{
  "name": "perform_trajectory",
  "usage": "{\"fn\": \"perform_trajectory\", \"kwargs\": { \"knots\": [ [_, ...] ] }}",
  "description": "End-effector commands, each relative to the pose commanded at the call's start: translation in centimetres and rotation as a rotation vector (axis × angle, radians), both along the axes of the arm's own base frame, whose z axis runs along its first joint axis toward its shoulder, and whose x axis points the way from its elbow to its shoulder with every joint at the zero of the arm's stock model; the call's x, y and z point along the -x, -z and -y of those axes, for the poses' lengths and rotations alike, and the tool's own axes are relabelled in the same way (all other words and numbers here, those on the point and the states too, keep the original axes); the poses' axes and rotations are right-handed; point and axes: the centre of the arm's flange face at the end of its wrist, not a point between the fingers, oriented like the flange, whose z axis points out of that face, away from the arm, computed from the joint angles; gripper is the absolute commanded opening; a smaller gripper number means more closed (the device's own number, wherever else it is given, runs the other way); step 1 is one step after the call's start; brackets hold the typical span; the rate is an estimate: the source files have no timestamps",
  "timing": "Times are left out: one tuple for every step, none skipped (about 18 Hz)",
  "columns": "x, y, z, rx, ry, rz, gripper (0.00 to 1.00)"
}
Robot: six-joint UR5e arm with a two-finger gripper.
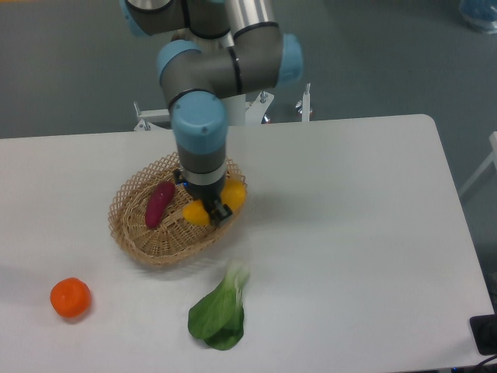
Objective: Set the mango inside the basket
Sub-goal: 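Lower the mango into the basket beside the purple sweet potato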
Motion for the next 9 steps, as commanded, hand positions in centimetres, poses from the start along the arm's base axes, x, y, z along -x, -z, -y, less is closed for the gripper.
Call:
{"fn": "perform_trajectory", "kwargs": {
  "knots": [
    [-0.1, 0.1, 0.1, 0.001, 0.0, 0.001, 0.42],
    [-0.2, 0.3, 0.0, 0.005, 0.0, 0.004, 0.43],
    [-0.3, 0.4, -0.1, 0.007, -0.003, 0.004, 0.45],
    [-0.5, 0.8, -0.3, 0.011, 0.0, 0.007, 0.46],
    [-0.6, 1.1, -0.3, 0.017, 0.002, 0.009, 0.49],
    [-0.6, 1.4, -0.4, 0.023, 0.0, 0.011, 0.51],
    [-0.6, 1.5, -0.4, 0.025, 0.002, 0.011, 0.54],
    [-0.5, 1.4, -0.4, 0.022, 0.0, 0.01, 0.59],
    [-0.5, 1.2, -0.5, 0.018, 0.003, 0.008, 0.7]
  ]
}}
